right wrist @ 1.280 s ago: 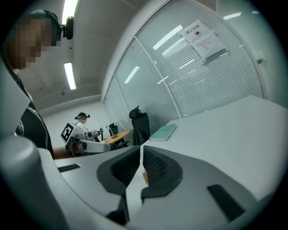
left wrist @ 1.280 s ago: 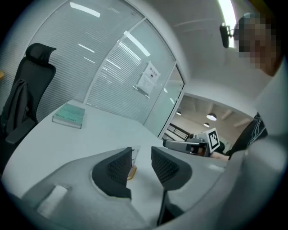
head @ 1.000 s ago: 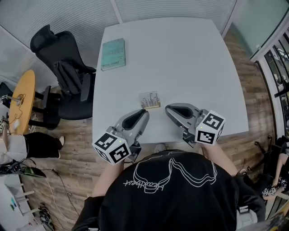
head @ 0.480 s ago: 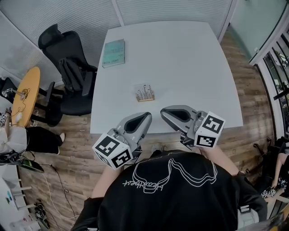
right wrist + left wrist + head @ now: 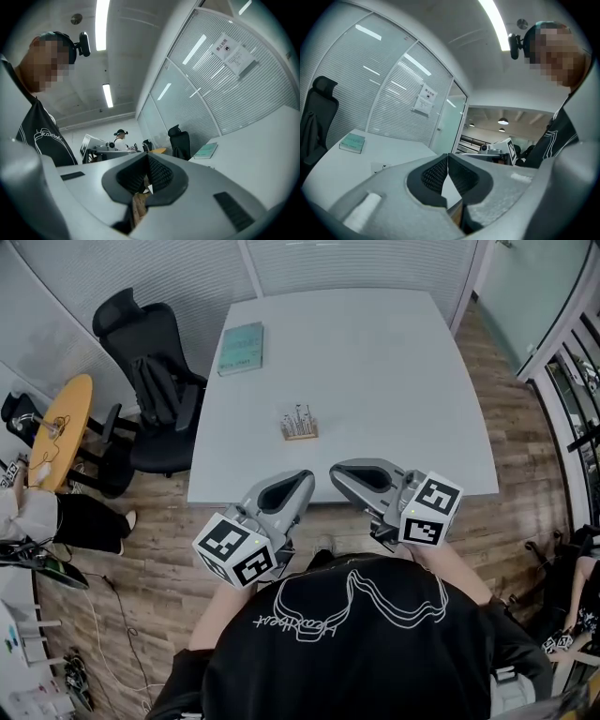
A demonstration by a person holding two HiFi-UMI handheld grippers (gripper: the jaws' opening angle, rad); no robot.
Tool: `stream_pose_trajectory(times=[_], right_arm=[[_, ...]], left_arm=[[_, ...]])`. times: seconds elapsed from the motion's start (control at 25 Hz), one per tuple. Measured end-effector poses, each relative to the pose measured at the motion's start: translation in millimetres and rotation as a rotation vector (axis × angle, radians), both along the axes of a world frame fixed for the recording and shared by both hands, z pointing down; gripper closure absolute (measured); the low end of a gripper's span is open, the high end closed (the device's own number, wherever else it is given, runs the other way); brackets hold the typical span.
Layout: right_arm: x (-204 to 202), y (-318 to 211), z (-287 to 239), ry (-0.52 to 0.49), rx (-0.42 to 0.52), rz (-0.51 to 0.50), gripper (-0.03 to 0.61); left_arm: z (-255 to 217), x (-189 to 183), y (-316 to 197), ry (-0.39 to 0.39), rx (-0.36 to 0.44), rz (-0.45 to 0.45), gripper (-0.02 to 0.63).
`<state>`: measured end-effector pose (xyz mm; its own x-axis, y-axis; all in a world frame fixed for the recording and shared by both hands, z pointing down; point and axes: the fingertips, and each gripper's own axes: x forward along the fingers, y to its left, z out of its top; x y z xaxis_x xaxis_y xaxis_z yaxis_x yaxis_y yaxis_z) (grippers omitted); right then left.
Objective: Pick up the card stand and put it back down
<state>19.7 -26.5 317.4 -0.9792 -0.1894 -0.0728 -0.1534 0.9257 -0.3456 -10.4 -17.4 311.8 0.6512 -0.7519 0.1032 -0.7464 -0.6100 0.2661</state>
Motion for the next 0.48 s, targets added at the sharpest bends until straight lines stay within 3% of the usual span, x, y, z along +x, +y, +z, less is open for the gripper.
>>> stream_pose_trajectory(times=[0.48], right_arm=[[13, 47, -23, -0.032, 0.072, -0.033, 0.571]], left_arm=[[-16, 12, 43, -0.019, 0.038, -0.04, 0.598]])
